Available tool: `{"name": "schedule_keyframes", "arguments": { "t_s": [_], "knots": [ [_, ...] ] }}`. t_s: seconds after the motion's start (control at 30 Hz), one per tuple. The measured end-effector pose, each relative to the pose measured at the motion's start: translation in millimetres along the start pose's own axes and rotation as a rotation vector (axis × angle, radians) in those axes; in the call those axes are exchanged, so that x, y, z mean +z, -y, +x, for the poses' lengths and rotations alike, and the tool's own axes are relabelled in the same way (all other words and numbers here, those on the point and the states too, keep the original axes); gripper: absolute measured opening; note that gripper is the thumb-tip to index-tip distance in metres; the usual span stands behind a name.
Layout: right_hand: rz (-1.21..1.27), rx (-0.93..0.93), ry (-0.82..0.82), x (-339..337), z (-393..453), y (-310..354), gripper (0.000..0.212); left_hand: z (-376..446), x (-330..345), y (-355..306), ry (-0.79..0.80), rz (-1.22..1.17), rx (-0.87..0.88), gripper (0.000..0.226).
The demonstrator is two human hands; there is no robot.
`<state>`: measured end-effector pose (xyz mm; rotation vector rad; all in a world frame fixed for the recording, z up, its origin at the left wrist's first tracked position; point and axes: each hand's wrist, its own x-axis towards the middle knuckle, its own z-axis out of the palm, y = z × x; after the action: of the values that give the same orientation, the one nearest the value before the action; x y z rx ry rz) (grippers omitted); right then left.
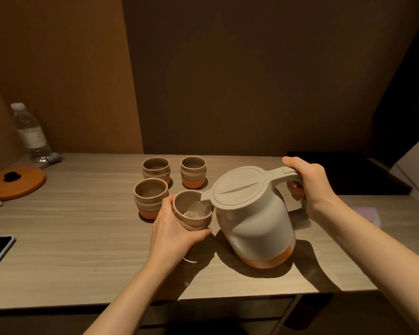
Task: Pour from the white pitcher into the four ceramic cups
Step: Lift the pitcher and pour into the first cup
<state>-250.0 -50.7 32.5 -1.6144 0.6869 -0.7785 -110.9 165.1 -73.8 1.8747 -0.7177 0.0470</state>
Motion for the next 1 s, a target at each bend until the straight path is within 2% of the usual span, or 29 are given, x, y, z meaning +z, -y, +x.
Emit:
{"name": "schedule_keyframes", "arguments": {
  "t_s": [0.2,0.57,1.0],
  "knots": [
    [0.081,0.014,-0.052,-11,-2,-11,0.05,0,10,-6,0.013,-0.036,0.002,0.094],
    [0.187,0.036,-0.172,-14,2,-26,0.046,14,30,-6,-0.023,-0.095,-0.029,0.095],
    [0.206,0.064,-0.208,-15,20,-36,0.037,57,56,22,-0.13,-0.075,-0.156,0.101]
  ]
}}
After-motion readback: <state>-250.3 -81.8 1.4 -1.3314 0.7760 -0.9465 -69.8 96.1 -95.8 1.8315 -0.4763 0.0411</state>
